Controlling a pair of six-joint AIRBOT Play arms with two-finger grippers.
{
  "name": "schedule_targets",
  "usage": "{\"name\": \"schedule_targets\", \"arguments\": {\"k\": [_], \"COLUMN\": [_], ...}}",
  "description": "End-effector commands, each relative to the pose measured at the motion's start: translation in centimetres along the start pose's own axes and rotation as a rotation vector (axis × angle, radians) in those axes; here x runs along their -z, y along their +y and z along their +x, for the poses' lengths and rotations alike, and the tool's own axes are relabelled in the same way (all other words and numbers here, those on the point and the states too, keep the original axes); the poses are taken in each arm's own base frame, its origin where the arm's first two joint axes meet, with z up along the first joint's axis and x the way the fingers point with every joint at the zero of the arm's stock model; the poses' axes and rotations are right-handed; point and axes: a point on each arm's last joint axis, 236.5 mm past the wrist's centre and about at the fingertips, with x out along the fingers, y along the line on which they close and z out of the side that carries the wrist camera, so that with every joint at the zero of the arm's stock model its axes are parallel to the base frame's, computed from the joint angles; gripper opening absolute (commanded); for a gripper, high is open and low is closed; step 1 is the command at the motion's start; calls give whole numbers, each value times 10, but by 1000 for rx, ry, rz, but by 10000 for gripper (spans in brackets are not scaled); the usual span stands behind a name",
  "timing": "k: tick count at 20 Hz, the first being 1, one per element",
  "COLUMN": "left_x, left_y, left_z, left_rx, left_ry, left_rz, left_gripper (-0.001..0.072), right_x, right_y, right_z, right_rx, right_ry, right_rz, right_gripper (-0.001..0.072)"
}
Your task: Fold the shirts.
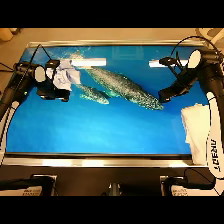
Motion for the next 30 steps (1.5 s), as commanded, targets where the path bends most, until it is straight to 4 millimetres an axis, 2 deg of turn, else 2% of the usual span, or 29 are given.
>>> {"name": "schedule_targets", "arguments": {"k": [1, 15, 18, 23, 25, 26, 27, 29, 30], "left_x": [0, -1, -26, -77, -109, -121, -127, -141, -149], "left_y": [0, 0, -5, -16, -23, -17, -1, 41, 72], "left_z": [0, 0, 1, 1, 0, 1, 6, 25, 35], "left_rx": [0, 0, 19, 57, 83, 79, 57, 17, -5], "left_ry": [0, -2, -104, -311, -436, -467, -454, -416, -394], "left_rz": [1, 0, 0, 4, -9, -56, -159, -273, -348], "left_gripper": [720, 720, 720, 720, 711, 647, 647, 647, 647], "right_x": [0, 0, -3, -36, -46, -50, -54, -61, -62], "right_y": [0, 0, -1, -16, -20, -22, -23, -26, -26], "right_z": [0, 0, 0, -3, -5, -5, -5, -6, -7], "right_rx": [0, 0, 5, 69, 87, 93, 98, 107, 111], "right_ry": [0, 0, -11, -154, -195, -212, -227, -256, -261], "right_rz": [0, 0, 0, 0, 0, 2, 3, 4, 1], "right_gripper": [695, 695, 695, 696, 696, 696, 696, 696, 696]}}
